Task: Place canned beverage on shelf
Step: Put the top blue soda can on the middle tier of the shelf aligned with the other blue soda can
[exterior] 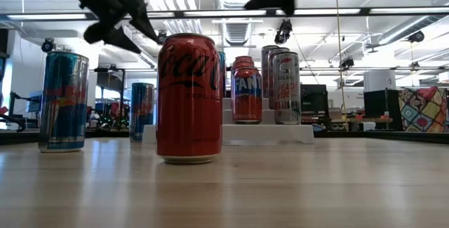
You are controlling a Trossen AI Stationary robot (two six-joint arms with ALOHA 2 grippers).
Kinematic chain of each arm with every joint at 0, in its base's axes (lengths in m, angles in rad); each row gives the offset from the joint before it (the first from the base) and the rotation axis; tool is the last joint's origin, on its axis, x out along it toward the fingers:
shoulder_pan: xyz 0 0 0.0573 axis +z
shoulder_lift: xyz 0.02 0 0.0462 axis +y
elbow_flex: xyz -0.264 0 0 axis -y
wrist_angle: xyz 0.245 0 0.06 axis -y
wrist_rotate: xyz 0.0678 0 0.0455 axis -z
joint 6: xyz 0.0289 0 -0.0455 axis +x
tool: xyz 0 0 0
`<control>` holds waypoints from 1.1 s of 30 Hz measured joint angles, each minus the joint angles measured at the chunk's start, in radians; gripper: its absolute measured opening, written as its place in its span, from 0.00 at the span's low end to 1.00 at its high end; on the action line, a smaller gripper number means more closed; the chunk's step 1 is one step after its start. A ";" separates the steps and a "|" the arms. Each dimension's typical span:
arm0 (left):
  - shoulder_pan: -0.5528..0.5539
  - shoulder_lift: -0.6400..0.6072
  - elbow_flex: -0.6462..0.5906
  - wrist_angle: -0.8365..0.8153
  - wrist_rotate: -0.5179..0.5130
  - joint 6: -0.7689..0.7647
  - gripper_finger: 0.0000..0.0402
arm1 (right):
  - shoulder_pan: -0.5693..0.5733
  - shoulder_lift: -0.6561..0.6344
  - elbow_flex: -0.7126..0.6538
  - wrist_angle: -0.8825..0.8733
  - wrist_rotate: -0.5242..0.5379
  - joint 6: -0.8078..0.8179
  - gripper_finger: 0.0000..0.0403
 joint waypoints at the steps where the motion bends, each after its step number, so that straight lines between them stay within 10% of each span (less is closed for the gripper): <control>1: 0.000 -0.007 0.020 -0.033 0.000 0.000 0.75 | -0.006 0.030 0.016 0.018 -0.012 -0.019 0.72; 33: 0.004 -0.138 0.065 -0.552 -0.071 -0.160 0.59 | -0.110 0.831 0.964 -0.357 0.106 -0.350 0.72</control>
